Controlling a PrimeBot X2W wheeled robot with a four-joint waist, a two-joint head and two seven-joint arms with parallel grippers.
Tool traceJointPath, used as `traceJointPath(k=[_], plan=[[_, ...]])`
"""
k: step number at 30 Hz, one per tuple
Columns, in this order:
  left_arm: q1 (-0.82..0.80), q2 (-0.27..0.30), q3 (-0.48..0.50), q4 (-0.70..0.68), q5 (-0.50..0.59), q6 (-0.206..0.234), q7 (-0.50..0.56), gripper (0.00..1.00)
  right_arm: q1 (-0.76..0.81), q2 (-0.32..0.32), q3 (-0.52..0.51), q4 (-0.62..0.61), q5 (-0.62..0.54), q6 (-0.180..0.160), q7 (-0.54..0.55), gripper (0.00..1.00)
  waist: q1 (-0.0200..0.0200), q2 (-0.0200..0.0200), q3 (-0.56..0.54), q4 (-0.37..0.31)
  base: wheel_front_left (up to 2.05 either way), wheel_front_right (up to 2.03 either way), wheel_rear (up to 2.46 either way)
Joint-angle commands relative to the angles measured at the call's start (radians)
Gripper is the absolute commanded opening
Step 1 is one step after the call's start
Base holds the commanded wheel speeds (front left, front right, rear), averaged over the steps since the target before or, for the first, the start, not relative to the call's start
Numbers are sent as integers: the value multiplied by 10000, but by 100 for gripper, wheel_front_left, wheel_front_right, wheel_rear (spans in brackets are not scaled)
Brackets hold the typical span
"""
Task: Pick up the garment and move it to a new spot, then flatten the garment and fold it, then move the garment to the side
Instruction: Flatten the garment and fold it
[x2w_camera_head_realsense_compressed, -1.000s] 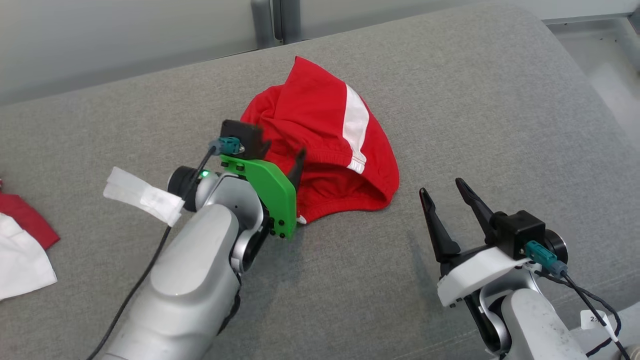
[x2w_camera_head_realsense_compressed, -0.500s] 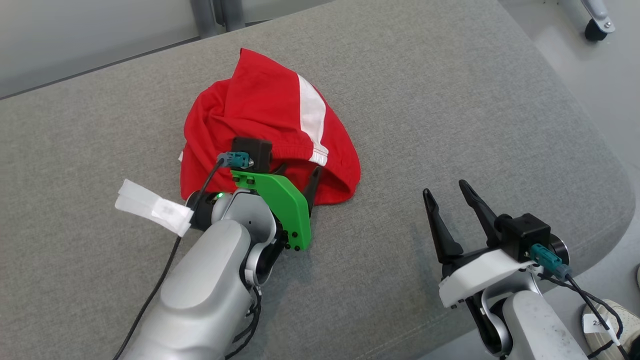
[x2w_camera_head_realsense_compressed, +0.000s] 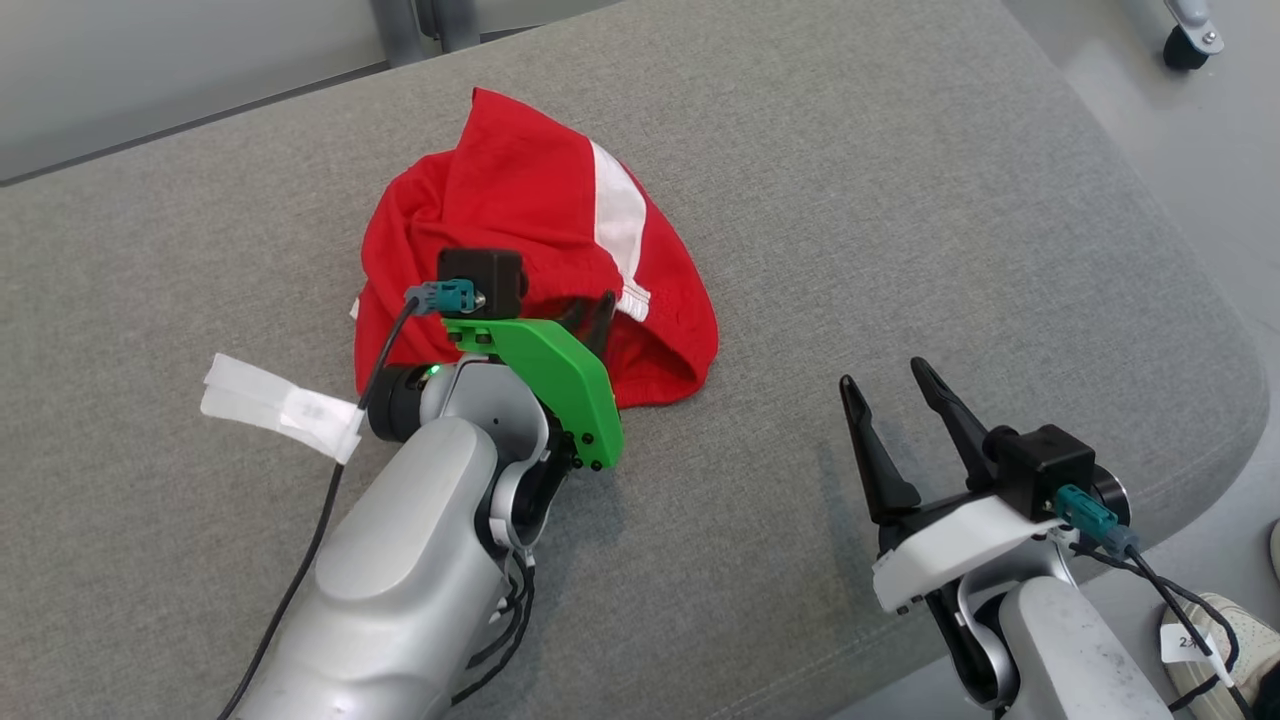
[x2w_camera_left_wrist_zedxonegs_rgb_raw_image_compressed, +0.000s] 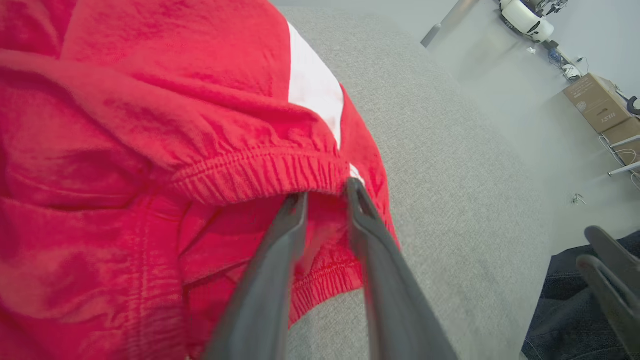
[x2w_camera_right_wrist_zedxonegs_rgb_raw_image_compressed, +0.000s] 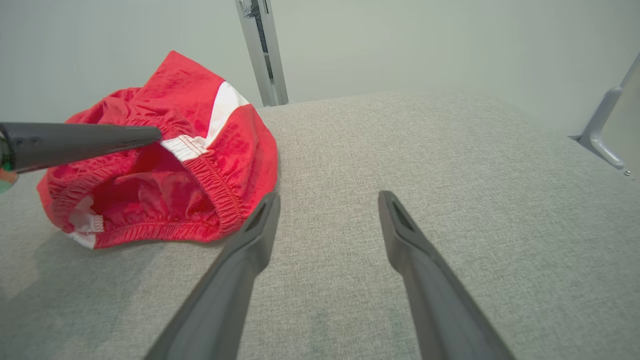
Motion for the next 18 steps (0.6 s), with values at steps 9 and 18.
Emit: traceJointPath(k=[9, 18], plan=[[-156, 131, 153, -536, -167, -82, -881, 0, -15, -5, -228, 27, -202, -3, -6, 100, 0, -1, -189, 593, 0, 0, 0], [951, 1457, 1055, -3430, -259, 776, -1026, 0, 250, -5, -448, -139, -374, -3, 171, 100, 0, -1, -500, 1470, 0, 0, 0]])
